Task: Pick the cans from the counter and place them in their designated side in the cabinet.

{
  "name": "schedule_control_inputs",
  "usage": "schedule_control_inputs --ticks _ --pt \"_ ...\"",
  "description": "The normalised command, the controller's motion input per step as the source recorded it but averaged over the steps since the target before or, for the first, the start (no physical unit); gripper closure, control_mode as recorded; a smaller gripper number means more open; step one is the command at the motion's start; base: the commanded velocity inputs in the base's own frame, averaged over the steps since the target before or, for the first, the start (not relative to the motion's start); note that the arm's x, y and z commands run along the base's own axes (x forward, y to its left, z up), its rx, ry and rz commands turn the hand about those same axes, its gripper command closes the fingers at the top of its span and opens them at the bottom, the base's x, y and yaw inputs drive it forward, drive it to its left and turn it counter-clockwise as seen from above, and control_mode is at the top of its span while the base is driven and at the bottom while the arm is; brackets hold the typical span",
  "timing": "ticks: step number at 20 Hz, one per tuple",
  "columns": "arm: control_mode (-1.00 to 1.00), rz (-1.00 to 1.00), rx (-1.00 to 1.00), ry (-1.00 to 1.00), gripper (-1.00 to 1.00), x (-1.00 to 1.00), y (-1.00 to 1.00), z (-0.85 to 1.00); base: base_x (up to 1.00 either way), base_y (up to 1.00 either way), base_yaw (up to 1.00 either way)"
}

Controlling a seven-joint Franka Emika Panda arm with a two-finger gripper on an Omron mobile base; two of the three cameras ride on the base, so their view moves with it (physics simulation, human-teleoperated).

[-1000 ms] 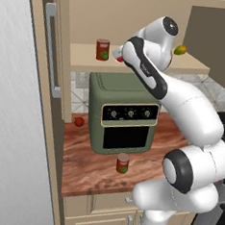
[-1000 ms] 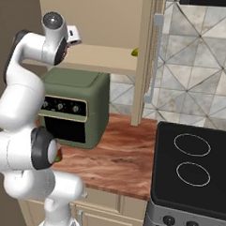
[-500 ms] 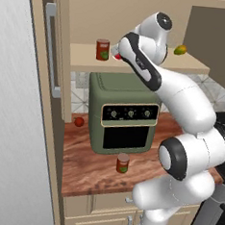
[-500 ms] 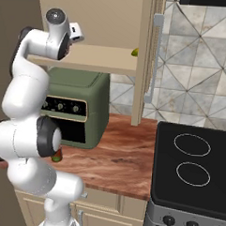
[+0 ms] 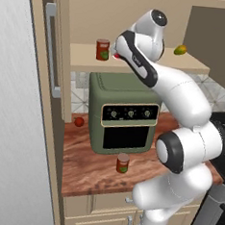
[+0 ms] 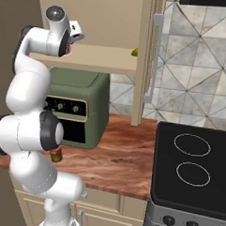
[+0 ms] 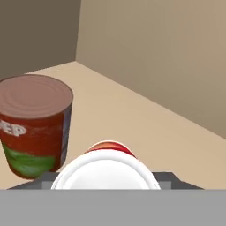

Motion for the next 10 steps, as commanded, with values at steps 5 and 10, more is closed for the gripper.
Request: schedule_control_inputs --ticks 5,10 --pt "-1.0 0.01 -0.03 0.0 -1.0 0.23 0.0 -0.17 0.0 0.0 0.0" --pt "-1.0 0.03 -0.01 -0.03 -1.0 0.19 0.0 -0.05 0.0 0.0 0.0"
